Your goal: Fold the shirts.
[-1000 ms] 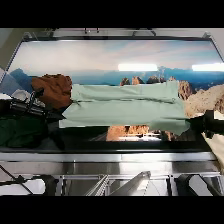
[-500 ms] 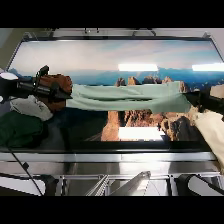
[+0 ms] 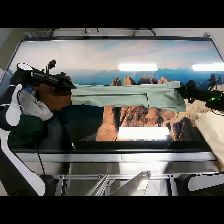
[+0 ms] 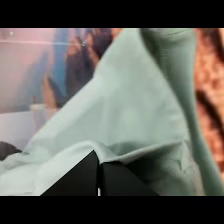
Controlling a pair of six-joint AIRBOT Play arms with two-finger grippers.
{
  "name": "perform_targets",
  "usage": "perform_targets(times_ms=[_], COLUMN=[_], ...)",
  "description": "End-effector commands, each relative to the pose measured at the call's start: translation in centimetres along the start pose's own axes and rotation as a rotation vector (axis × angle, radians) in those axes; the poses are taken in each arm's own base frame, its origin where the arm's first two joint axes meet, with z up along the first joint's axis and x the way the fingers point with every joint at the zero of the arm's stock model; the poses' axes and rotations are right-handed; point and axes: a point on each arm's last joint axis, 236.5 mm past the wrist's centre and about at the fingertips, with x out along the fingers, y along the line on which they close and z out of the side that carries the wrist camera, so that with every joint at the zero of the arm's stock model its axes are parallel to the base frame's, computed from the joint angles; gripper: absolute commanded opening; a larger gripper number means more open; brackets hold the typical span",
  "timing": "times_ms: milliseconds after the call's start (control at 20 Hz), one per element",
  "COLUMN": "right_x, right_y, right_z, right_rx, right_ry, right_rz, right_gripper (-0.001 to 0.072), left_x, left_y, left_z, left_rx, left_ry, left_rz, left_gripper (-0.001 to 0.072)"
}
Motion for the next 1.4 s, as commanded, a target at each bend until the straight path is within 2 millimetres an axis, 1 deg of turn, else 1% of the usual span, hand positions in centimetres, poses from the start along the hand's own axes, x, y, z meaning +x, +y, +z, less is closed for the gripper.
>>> perform_targets(times_ms=[0, 50, 100, 150, 200, 250, 300, 350, 400, 450, 500, 600, 650, 700, 750, 800, 850, 900, 950, 1050, 1150, 1200, 1250, 1350], right_x=[1.0, 0.4, -0.4, -1.6, -2.7, -3.7, -4.3, -4.6, -4.4, -3.7, -2.9, -1.2, -0.2, 0.5, 1.2, 1.6, 1.8, 1.9, 1.8, 1.2, 0.1, -0.6, -1.4, -3.1], right_y=[-1.9, -1.8, -1.8, -1.9, -2.2, -2.9, -3.7, -4.3, -4.6, -4.8, -5.1, -5.4, -5.3, -4.7, -4.0, -3.5, -3.0, -2.6, -2.3, -1.6, -0.8, -0.2, 0.3, 1.4], right_z=[-0.9, -1.0, -0.9, -0.6, -0.1, 0.8, 1.5, 1.8, 1.7, 1.2, 0.3, -2.8, -4.2, -5.1, -5.5, -5.6, -5.5, -5.3, -4.9, -4.0, -3.1, -2.7, -2.2, -1.4], right_rx=[-0.100, -0.145, -0.207, -0.282, -0.332, -0.345, -0.341, -0.340, -0.319, -0.292, -0.266, -0.241, -0.234, -0.232, -0.236, -0.251, -0.262, -0.272, -0.278, -0.292, -0.312, -0.321, -0.325, -0.327], right_ry=[0.064, 0.091, 0.124, 0.163, 0.195, 0.206, 0.210, 0.215, 0.219, 0.234, 0.264, 0.373, 0.422, 0.446, 0.449, 0.451, 0.452, 0.450, 0.445, 0.426, 0.410, 0.406, 0.405, 0.403], right_rz=[-0.025, -0.036, -0.056, -0.084, -0.126, -0.186, -0.247, -0.285, -0.290, -0.280, -0.269, -0.239, -0.222, -0.199, -0.184, -0.181, -0.177, -0.173, -0.171, -0.167, -0.163, -0.157, -0.148, -0.134], right_gripper=[0.0055, 0.0224, 0.0336, 0.0354, 0.0425, 0.0564, 0.0677, 0.0699, 0.0699, 0.0699, 0.0699, 0.0699, 0.0698, 0.0655, 0.0601, 0.0524, 0.0314, 0.0080, 0.0029, 0.0029, 0.0028, 0.0028, 0.0028, 0.0028], left_x=[1.6, 1.3, 0.8, 0.1, -0.6, -1.6, -2.8, -4.3, -5.9, -7.5, -8.5, -8.8, -8.3, -7.5, -6.6, -5.4, -3.9, -1.5, 1.4, 7.3, 12.8, 15.4, 17.6, 22.1], left_y=[1.2, 0.8, 0.2, -1.2, -3.0, -4.9, -6.9, -8.7, -10.0, -10.9, -11.2, -11.6, -12.1, -12.7, -13.3, -14.2, -14.8, -14.9, -14.7, -13.6, -13.5, -13.8, -14.2, -15.6], left_z=[-0.8, -0.8, -0.7, -0.4, -0.2, 0.2, 0.8, 1.7, 2.6, 3.5, 3.8, 3.0, 2.3, 1.7, 1.4, 1.1, 0.9, 0.6, 0.3, -0.1, -0.7, -1.0, -1.4, -3.2], left_rx=[-0.021, -0.022, -0.029, -0.020, -0.007, 0.002, 0.002, -0.008, -0.020, -0.025, -0.018, 0.005, 0.016, 0.031, 0.063, 0.099, 0.129, 0.151, 0.167, 0.217, 0.293, 0.328, 0.357, 0.413], left_ry=[0.106, 0.120, 0.122, 0.114, 0.098, 0.074, 0.035, -0.021, -0.078, -0.133, -0.156, -0.128, -0.093, -0.060, -0.046, -0.034, -0.022, -0.002, 0.017, 0.037, 0.036, 0.027, 0.020, 0.024], left_rz=[-0.022, -0.025, -0.024, -0.057, -0.121, -0.196, -0.284, -0.376, -0.452, -0.511, -0.533, -0.537, -0.541, -0.543, -0.543, -0.541, -0.526, -0.469, -0.389, -0.197, -0.034, 0.034, 0.077, 0.111], left_gripper=[0.0024, 0.0197, 0.0338, 0.0346, 0.0346, 0.0345, 0.0345, 0.0345, 0.0345, 0.0345, 0.0344, 0.0340, 0.0233, 0.0048, -0.0001, -0.0002, -0.0002, -0.0002, -0.0002, -0.0002, -0.0002, -0.0002, -0.0001, -0.0001])
